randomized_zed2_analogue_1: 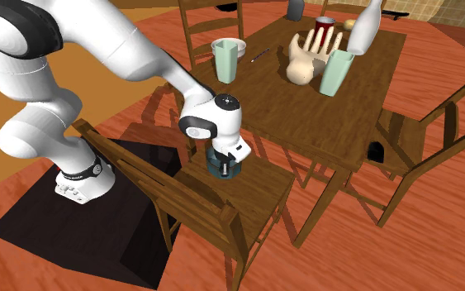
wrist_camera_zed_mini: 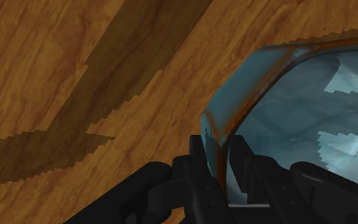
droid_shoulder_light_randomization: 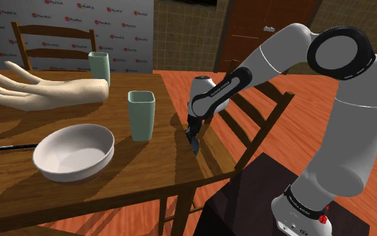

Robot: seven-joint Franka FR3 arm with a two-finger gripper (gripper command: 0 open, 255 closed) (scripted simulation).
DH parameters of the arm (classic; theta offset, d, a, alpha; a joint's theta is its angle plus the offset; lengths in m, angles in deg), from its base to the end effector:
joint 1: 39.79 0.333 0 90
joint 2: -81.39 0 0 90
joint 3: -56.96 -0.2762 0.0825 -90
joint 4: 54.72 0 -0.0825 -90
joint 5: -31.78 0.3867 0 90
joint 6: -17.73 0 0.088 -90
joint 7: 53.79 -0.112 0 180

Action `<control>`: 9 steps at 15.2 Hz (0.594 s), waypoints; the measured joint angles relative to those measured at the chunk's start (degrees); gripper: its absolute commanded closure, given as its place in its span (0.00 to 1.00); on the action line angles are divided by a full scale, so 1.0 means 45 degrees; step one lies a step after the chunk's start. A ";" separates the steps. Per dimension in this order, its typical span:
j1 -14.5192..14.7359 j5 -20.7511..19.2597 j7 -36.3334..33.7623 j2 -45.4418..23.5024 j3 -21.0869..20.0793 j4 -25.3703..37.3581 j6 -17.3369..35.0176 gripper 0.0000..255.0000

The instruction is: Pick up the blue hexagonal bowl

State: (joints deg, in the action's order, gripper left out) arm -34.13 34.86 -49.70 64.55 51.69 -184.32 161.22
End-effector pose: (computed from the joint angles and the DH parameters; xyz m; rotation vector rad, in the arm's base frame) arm 0.5140 0.1011 0.1811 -3.0682 -0.3309 0.0835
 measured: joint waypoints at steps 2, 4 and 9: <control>0.0001 -0.0001 -0.0002 -0.0003 0.0001 0.0004 0.0000 1.00; 0.0004 0.0007 -0.0015 0.0137 -0.0008 0.0018 -0.0169 1.00; -0.0023 0.0048 -0.0013 0.0840 -0.0027 0.0082 -0.0934 1.00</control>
State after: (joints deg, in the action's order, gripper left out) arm -34.23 35.08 -49.75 68.33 51.57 -183.95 157.02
